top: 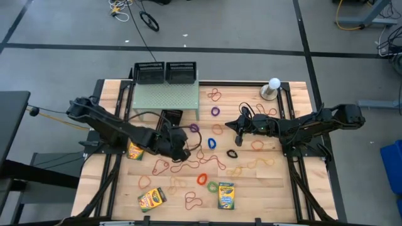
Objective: Pick & Place Office Desk Supplies
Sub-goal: Put the black bin on the shelf
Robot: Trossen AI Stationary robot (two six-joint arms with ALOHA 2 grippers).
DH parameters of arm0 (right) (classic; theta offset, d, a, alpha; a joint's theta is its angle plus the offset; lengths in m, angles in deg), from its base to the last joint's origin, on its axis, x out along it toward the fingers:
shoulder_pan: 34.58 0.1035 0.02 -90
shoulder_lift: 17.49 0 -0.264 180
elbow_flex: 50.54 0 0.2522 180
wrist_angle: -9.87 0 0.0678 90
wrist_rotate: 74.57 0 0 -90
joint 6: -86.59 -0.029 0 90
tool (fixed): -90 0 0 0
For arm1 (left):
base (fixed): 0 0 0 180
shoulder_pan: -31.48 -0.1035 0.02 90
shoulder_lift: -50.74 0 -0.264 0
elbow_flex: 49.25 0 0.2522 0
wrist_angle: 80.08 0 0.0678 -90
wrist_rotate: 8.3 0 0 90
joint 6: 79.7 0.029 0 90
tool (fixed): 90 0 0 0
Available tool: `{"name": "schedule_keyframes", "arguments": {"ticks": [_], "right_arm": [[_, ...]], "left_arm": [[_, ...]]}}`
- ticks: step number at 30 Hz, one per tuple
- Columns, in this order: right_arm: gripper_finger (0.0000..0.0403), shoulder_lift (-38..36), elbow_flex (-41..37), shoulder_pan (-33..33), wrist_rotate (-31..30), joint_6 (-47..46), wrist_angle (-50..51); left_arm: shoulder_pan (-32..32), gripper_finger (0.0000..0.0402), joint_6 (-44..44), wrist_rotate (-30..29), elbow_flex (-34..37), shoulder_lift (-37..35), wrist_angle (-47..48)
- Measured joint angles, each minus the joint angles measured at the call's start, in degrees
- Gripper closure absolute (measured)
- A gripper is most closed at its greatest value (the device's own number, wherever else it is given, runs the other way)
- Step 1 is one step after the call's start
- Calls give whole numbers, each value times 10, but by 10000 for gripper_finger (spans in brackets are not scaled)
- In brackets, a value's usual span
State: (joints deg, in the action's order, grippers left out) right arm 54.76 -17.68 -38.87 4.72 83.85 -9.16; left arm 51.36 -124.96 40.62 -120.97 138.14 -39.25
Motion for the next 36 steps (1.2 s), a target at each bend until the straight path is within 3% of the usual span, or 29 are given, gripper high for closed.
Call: {"name": "schedule_keyframes", "arguments": {"ticks": [5,11,15,22,27,36], "right_arm": [[392,0,0,0,0,-4,-1],[392,0,0,0,0,-4,-1],[392,0,0,0,0,-4,0],[392,0,0,0,0,-4,0],[392,0,0,0,0,-4,0],[392,0,0,0,0,-4,1]], "left_arm": [[-4,317,-26,-6,0,49,25],[-5,283,-95,-106,0,92,65],[-14,277,-112,-121,0,101,79],[-58,276,-163,-55,0,101,168],[-78,276,-139,-3,0,105,142],[-114,276,-121,36,-1,126,144]]}}
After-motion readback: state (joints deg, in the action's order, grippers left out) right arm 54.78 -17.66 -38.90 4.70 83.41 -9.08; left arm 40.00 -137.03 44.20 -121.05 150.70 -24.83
